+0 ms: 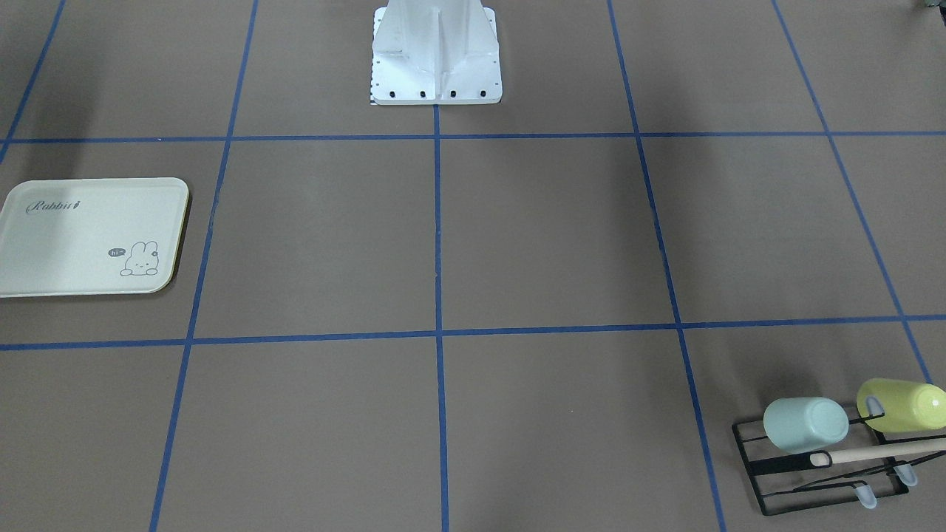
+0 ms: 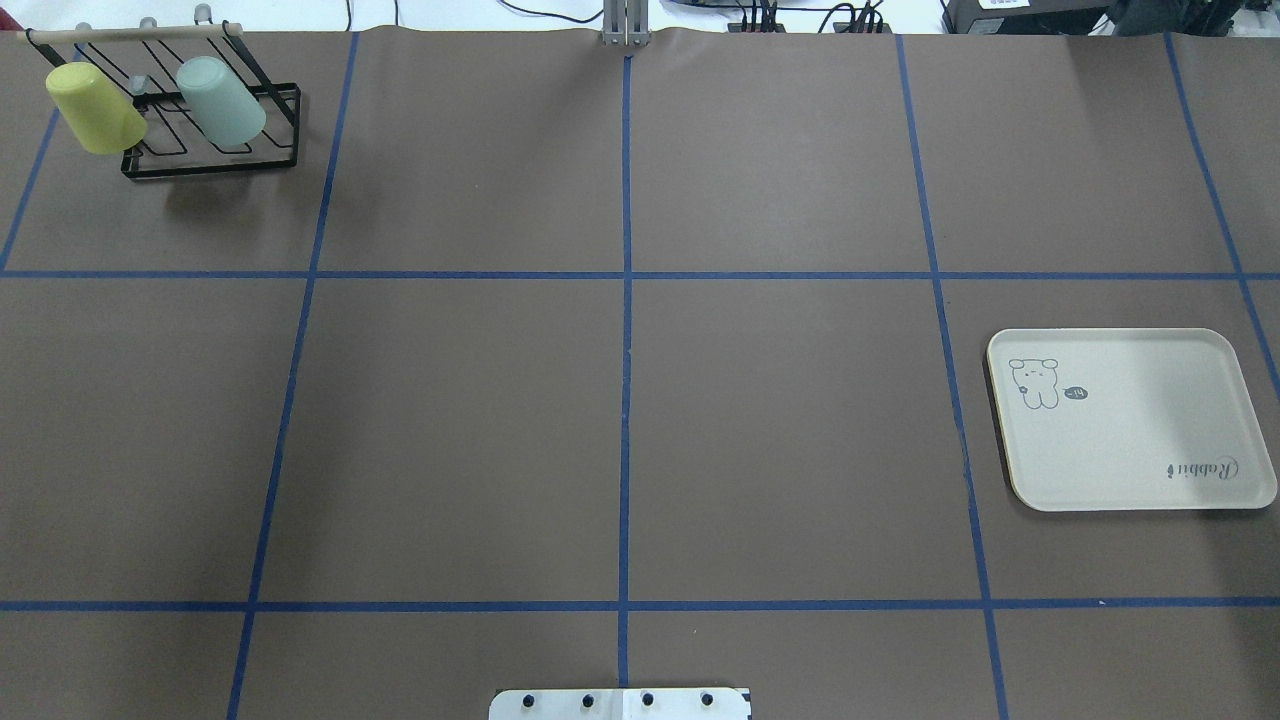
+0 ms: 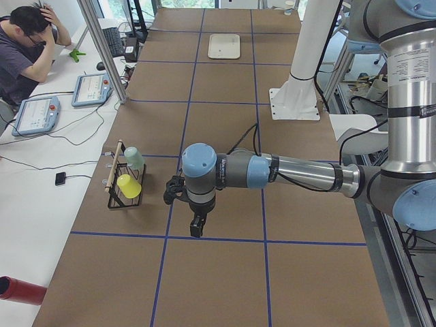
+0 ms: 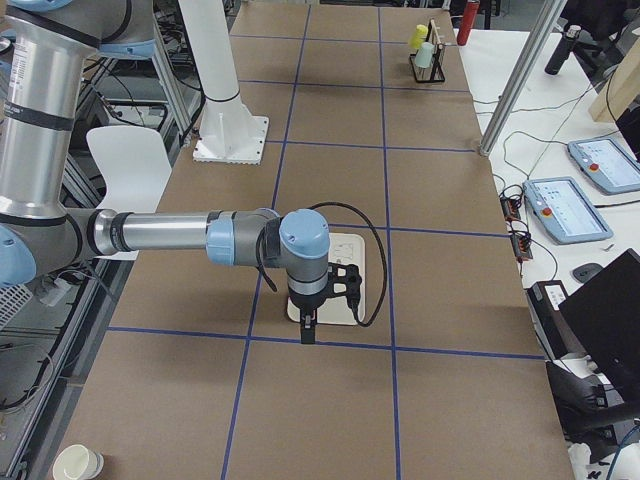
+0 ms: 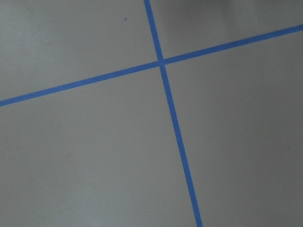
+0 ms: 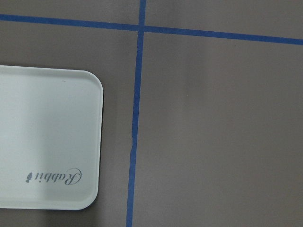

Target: Left arm grabs green cup and hands to right arm on tray

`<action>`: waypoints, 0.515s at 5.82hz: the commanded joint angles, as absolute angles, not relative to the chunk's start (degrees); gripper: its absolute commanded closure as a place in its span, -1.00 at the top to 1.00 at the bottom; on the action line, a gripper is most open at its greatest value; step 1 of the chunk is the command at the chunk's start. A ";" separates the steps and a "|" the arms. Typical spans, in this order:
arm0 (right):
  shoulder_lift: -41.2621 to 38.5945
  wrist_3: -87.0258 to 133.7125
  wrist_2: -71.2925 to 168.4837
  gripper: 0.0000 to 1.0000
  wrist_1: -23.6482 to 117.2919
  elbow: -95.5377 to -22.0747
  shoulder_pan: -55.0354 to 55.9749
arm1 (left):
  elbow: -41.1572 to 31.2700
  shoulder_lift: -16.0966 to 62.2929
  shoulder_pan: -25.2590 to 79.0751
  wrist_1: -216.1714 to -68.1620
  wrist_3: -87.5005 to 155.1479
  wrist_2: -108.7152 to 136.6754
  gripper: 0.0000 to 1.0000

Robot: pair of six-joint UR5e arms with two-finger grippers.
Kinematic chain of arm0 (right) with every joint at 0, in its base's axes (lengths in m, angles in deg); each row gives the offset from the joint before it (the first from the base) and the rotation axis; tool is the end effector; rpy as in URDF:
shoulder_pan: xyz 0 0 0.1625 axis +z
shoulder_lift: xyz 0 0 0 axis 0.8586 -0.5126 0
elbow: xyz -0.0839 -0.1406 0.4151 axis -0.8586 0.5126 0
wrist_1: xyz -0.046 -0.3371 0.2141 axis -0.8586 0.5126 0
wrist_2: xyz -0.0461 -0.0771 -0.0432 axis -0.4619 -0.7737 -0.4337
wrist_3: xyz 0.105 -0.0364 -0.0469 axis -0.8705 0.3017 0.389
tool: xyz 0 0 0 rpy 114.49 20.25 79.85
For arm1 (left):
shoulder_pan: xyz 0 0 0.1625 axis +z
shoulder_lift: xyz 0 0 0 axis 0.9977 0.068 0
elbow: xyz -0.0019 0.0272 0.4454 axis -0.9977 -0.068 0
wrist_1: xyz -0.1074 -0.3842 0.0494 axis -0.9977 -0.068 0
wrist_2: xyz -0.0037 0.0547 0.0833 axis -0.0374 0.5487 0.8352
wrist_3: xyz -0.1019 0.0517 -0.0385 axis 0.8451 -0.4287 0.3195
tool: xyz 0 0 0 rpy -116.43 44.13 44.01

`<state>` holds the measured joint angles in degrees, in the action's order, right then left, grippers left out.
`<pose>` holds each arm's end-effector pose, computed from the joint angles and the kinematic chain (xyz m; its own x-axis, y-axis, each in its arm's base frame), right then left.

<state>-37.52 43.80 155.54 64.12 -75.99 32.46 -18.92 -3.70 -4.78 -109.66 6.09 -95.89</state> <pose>0.0658 -0.3534 0.6567 0.7663 -0.0478 0.6407 0.0246 0.9987 0.0451 -0.0600 -0.4211 0.6419 0.7344 0.2308 -0.6382 -0.1539 0.9725 0.1746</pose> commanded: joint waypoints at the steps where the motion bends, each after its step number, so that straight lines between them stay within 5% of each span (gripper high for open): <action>1: -37.35 43.80 155.91 1.00 64.12 -76.03 32.51 | -19.18 -3.79 -4.78 -110.00 6.09 -95.45 1.00; 3: -37.08 43.71 155.92 1.00 64.12 -76.11 32.42 | -20.75 -4.23 -4.69 -109.82 6.44 -95.10 1.00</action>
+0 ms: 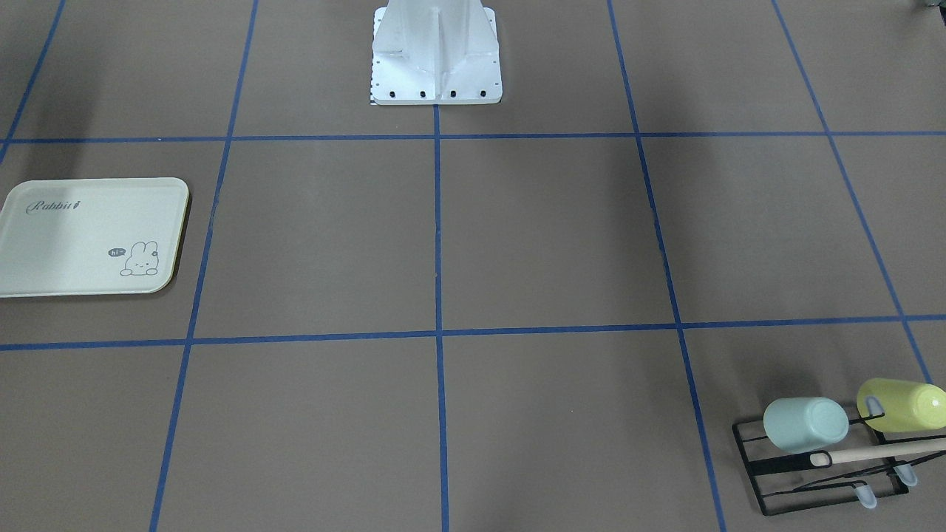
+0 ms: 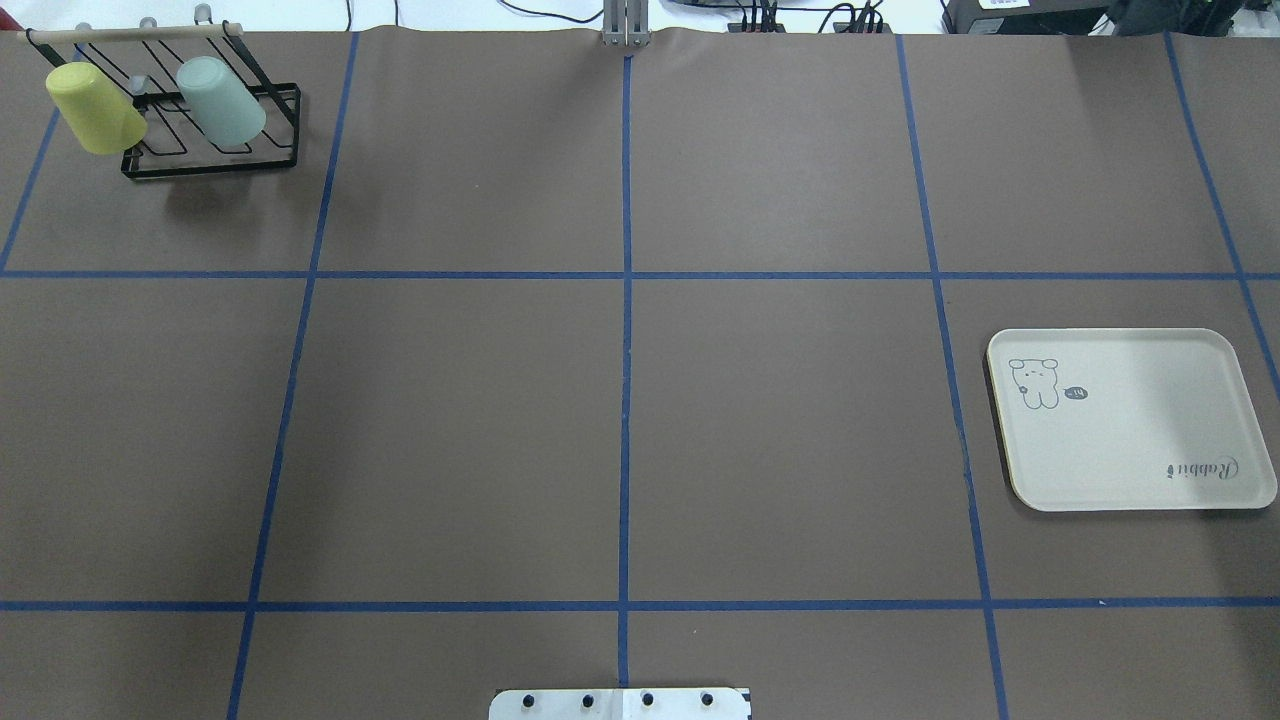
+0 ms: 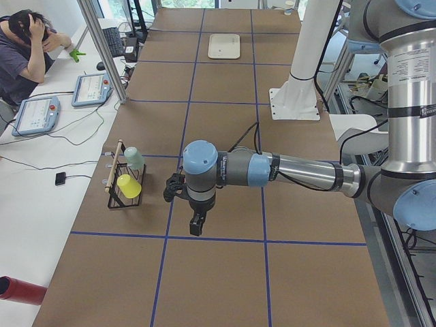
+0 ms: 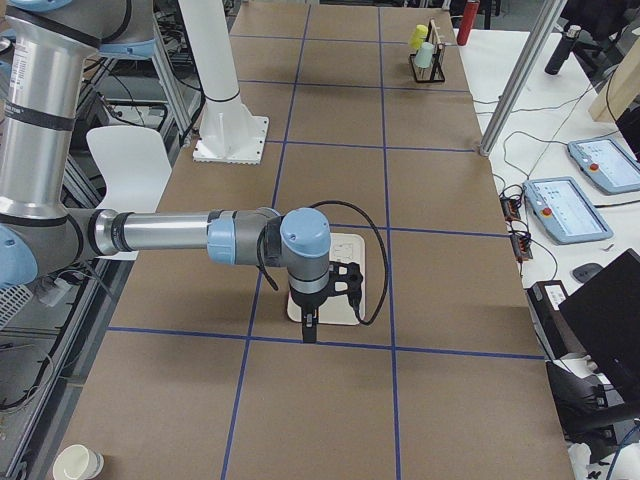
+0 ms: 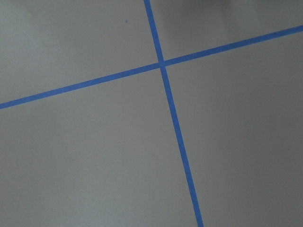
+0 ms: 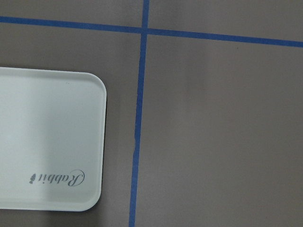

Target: Left arm grabs green cup and hands to right arm on tray

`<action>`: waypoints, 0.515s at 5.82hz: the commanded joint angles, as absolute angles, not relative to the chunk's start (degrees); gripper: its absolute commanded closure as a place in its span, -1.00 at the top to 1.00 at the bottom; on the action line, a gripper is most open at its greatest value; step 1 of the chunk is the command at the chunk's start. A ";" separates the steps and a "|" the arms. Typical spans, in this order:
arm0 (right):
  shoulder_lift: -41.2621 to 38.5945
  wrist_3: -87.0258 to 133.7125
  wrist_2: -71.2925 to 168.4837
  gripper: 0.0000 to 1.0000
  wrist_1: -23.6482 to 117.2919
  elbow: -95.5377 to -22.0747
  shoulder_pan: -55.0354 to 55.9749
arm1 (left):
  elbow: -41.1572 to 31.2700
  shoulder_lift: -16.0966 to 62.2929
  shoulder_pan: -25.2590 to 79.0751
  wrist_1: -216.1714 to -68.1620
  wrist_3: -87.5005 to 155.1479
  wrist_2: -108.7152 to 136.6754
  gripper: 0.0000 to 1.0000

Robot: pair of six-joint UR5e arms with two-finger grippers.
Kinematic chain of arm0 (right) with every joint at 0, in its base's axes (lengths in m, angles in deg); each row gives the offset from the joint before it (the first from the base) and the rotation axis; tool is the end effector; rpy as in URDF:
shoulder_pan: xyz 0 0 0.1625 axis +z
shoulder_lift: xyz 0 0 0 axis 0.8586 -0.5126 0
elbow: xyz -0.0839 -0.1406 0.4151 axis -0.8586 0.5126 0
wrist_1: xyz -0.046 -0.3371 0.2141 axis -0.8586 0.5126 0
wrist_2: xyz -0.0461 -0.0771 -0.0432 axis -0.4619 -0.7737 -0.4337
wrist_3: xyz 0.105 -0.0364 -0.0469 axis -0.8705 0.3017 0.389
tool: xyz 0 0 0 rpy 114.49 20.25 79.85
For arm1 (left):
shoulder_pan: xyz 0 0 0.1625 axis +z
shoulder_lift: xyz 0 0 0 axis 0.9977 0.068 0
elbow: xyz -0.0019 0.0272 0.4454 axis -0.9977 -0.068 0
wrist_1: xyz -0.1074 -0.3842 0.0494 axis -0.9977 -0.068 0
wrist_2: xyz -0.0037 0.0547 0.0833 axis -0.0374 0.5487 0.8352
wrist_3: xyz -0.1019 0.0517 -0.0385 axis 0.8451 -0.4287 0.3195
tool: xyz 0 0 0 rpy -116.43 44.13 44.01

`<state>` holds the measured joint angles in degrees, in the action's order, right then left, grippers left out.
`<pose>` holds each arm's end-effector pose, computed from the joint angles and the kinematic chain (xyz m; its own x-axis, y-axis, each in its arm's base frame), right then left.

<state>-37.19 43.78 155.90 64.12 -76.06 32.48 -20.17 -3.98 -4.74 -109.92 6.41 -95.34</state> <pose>0.0654 -0.3563 0.6536 0.7624 -0.0518 0.6450 0.0237 0.9984 0.0522 -0.0606 -0.4199 0.6338 0.7415 0.2391 -0.6269 -0.1519 0.9699 0.1903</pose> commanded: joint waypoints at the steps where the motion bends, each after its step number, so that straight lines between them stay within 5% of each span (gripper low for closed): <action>1: -36.39 43.62 155.92 1.00 64.12 -76.20 32.42 | -20.76 -3.27 -4.43 -110.08 6.87 -95.44 1.00; 3: -34.71 43.71 158.35 1.00 62.12 -76.72 31.98 | -16.76 4.76 -4.08 -115.67 11.77 -96.06 1.00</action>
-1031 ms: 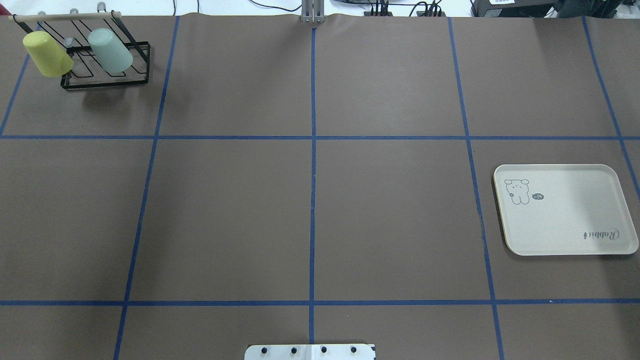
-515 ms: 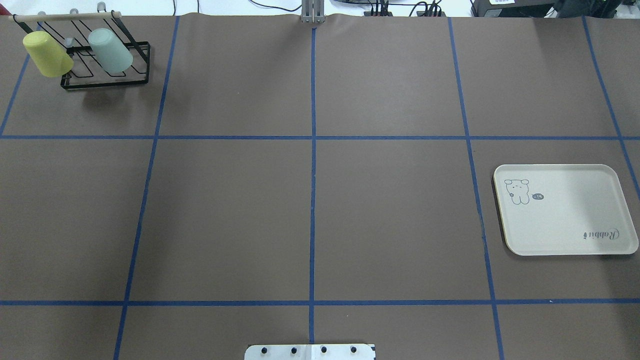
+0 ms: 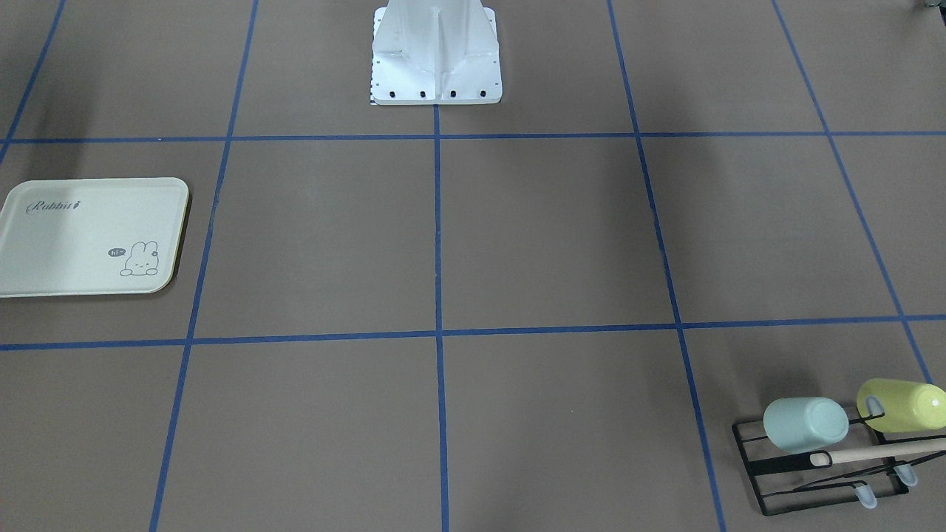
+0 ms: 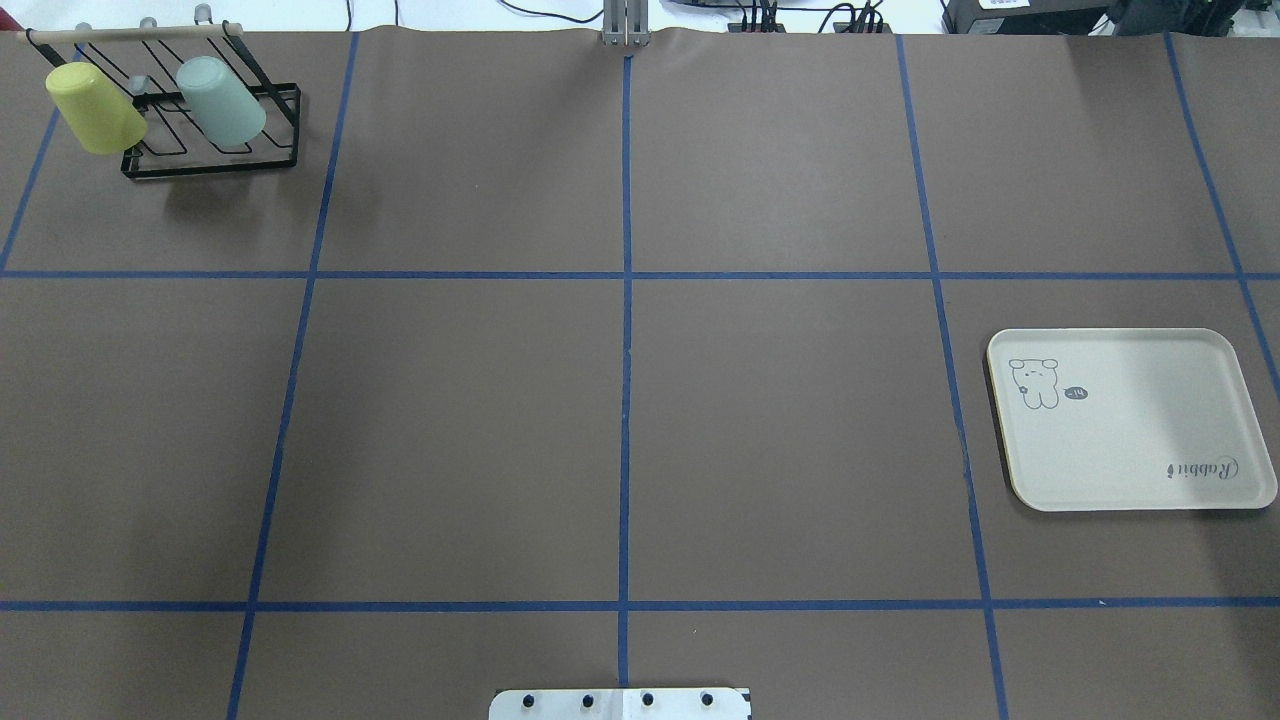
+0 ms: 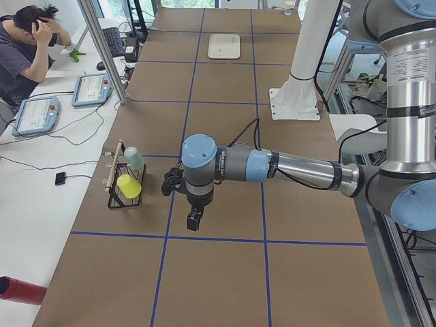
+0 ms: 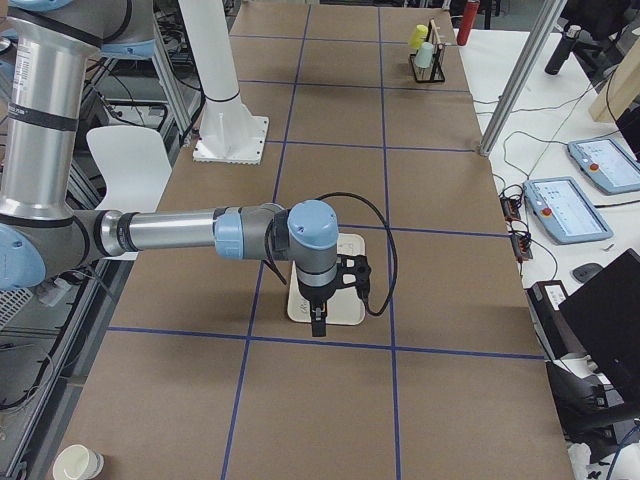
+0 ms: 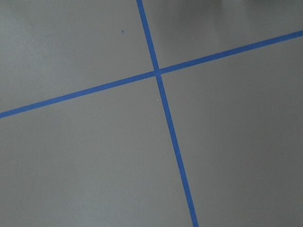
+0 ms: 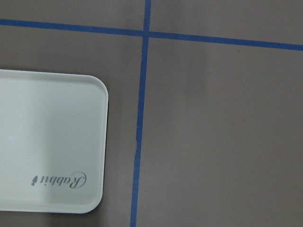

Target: Left arm grabs green cup and hands to right arm on tray

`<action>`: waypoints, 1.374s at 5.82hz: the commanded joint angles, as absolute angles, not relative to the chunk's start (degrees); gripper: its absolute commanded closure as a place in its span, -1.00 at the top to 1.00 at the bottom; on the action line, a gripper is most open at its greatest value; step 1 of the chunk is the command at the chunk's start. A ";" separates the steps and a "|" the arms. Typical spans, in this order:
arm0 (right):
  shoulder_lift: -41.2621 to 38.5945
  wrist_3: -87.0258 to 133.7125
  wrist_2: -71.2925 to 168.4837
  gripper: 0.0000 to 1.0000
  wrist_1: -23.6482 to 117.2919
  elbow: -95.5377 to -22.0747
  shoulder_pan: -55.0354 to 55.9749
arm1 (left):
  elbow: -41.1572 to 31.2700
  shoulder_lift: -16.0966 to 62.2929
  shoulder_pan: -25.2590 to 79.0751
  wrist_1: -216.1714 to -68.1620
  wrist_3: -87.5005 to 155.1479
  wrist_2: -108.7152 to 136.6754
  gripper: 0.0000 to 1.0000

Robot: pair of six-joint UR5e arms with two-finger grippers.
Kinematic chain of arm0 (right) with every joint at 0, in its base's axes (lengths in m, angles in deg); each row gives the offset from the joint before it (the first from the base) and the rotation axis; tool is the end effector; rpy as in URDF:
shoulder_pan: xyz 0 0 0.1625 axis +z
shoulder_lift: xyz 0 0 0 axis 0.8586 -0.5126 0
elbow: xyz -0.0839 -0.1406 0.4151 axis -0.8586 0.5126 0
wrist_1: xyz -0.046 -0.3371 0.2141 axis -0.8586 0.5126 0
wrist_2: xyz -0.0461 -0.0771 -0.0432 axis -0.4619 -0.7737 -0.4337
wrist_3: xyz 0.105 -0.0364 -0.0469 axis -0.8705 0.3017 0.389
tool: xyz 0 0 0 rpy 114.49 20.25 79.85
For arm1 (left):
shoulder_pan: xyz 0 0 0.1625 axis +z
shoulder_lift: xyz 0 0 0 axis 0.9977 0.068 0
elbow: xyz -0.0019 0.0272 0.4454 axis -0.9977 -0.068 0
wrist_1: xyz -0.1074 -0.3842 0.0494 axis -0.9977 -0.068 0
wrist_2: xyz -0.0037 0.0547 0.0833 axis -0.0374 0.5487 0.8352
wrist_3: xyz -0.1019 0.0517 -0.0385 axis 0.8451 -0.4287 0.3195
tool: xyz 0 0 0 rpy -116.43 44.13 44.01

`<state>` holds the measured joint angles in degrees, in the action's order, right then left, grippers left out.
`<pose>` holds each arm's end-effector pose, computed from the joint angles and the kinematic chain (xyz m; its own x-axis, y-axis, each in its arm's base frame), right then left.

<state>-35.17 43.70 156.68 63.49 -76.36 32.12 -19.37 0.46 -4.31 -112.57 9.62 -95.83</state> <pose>0.0624 -0.3749 0.6359 0.7540 -0.0891 0.6508 0.0284 0.9942 0.1033 -0.0569 -0.4591 0.6007 0.7424 0.2597 -0.6176 -0.1168 0.9579 0.2624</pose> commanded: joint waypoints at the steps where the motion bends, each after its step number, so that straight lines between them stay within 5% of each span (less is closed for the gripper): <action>1: -34.71 43.45 162.73 1.00 55.05 -76.21 31.89 | -14.80 8.04 -3.20 -115.89 12.06 -96.23 1.00; 7: -11.80 22.22 160.76 0.99 52.60 -71.37 14.61 | -8.20 22.26 6.90 -133.47 50.15 -96.95 1.00; 8: -9.60 19.39 159.53 0.99 52.60 -70.93 12.32 | -7.24 26.31 9.96 -133.55 52.56 -90.67 0.84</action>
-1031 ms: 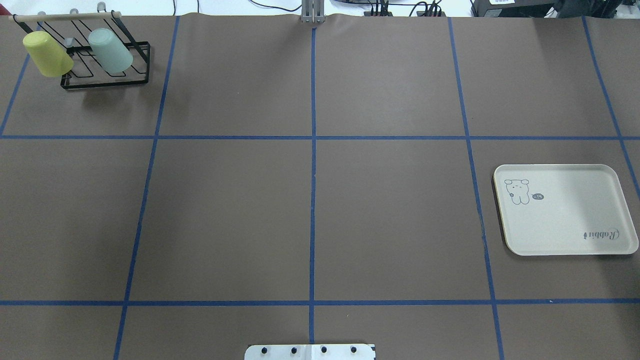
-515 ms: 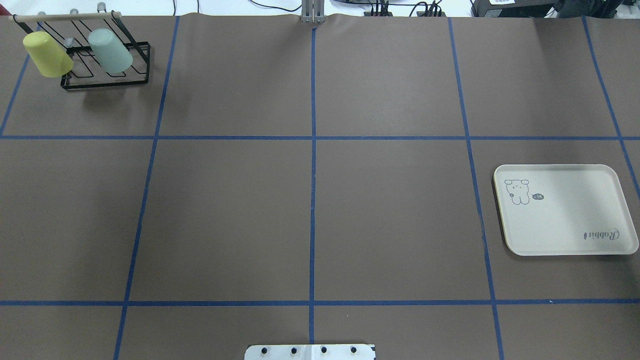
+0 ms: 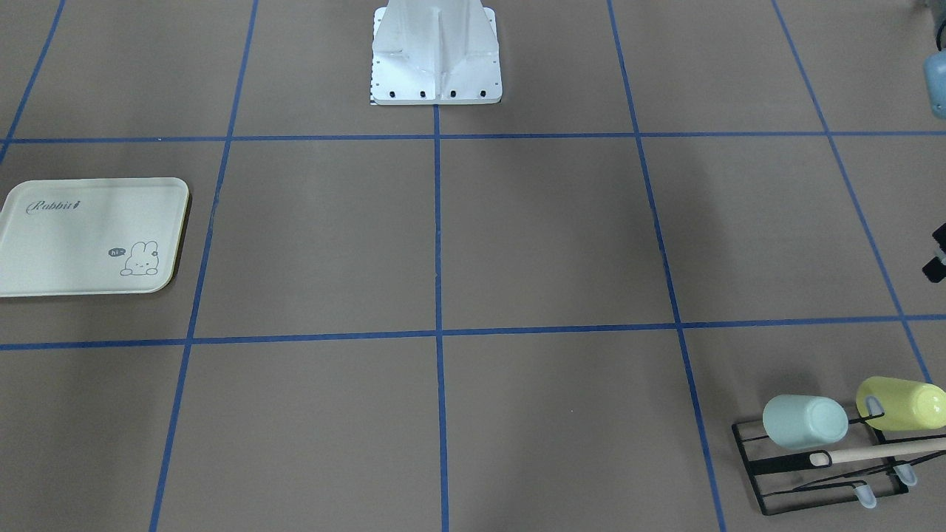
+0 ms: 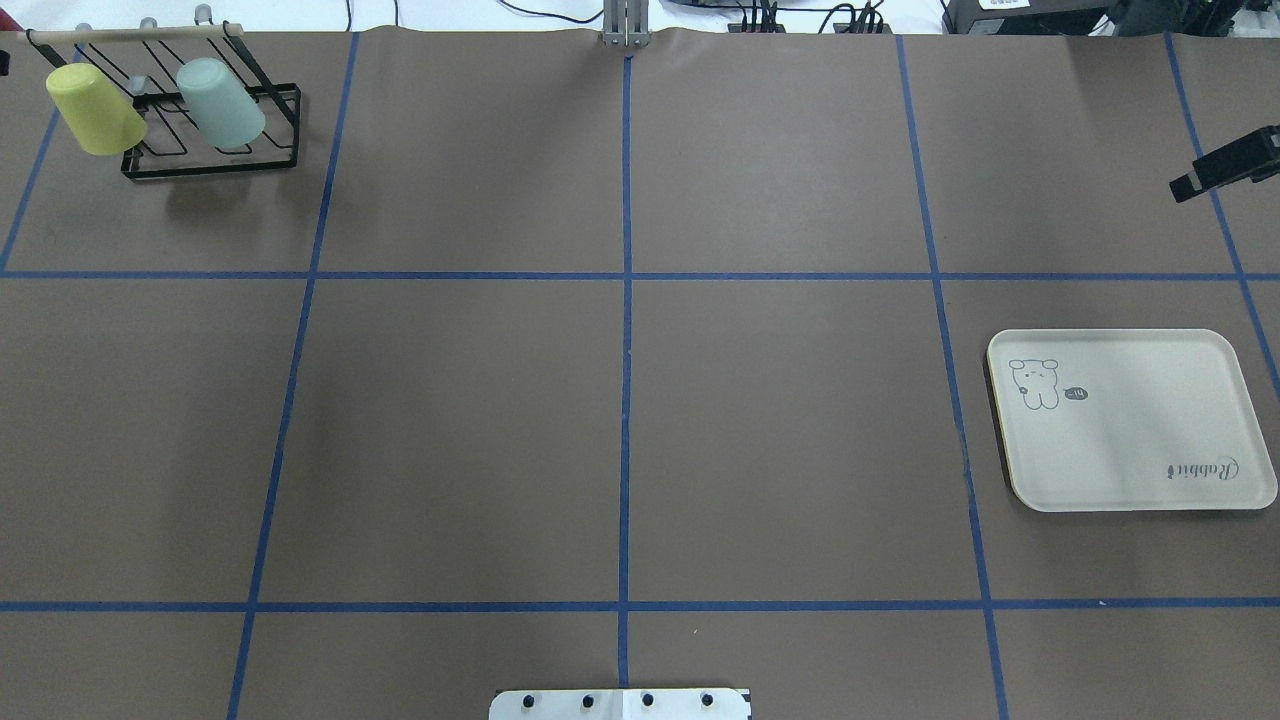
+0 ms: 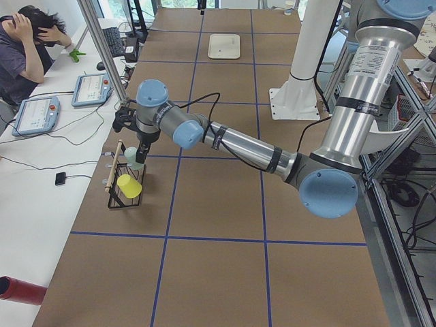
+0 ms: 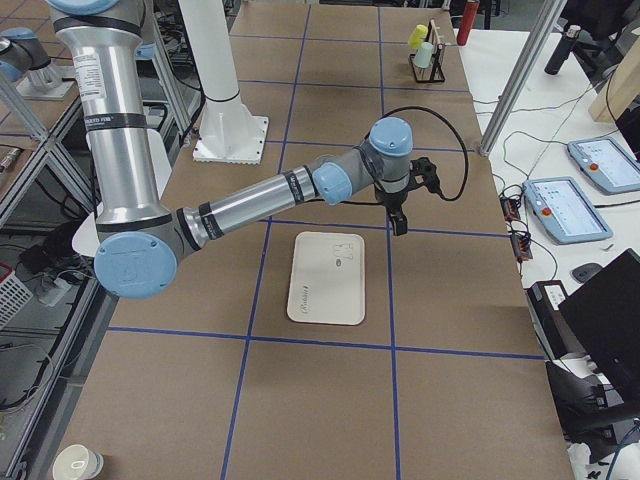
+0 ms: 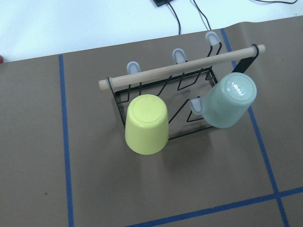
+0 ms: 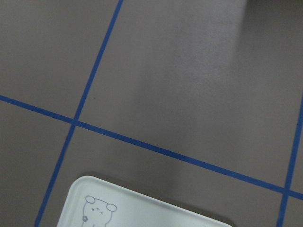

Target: Left arm grabs green cup and hands to right arm on tray

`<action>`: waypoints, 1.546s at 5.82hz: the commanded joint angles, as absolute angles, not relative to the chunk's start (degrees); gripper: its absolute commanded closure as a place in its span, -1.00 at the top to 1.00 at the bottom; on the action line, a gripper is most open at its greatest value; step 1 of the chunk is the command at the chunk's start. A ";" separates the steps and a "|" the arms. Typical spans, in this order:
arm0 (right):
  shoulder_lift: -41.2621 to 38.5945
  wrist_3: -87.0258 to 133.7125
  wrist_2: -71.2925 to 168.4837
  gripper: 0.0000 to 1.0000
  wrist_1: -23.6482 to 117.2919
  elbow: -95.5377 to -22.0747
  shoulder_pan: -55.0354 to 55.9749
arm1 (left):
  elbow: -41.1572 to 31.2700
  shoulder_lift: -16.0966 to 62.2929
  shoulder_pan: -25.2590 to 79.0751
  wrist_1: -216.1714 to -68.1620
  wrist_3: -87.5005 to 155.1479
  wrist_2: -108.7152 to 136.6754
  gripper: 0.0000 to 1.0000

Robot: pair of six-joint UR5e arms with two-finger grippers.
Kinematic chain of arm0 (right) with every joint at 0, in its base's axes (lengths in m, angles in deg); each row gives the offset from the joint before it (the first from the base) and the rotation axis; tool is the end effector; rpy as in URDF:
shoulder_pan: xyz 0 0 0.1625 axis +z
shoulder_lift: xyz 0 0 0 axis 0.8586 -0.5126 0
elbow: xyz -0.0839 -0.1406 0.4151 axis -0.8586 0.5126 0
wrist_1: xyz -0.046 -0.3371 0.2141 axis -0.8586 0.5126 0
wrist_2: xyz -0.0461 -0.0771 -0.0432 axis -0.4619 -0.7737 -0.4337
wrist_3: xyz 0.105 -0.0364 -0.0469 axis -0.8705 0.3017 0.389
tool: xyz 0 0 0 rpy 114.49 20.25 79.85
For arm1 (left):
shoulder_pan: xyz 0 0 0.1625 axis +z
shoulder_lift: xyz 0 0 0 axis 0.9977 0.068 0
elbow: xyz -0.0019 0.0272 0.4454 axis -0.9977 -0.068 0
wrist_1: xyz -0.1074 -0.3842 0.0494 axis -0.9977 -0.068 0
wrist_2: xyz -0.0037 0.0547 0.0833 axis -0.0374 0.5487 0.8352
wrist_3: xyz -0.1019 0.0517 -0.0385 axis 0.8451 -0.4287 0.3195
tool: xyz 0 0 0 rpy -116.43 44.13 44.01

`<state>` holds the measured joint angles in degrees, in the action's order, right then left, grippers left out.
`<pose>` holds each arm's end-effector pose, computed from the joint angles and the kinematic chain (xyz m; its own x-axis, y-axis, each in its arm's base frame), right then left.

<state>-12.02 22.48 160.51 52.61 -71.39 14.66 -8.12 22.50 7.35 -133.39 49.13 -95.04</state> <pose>-0.1063 -0.5391 0.4609 0.6183 -0.2938 0.7290 0.0530 0.9410 0.3343 0.0689 -0.6280 0.4399 0.6477 0.1155 -0.7531 0.2035 0.9263 0.3171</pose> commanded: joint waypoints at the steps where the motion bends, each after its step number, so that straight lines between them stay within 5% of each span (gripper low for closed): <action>1: -8.79 17.80 158.91 0.99 52.60 -71.02 11.16 | -5.92 28.18 13.91 -134.60 56.15 -84.69 0.97; 5: -8.78 16.99 158.82 0.99 52.60 -71.37 10.18 | 14.79 34.61 18.33 -149.77 58.99 -79.71 0.98; 9: -8.78 16.99 158.73 0.99 52.60 -71.19 10.18 | 18.70 37.34 21.06 -150.96 58.47 -79.71 0.98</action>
<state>-8.78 17.00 158.78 52.60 -71.22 10.19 18.51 37.20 20.47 -150.92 58.75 -79.71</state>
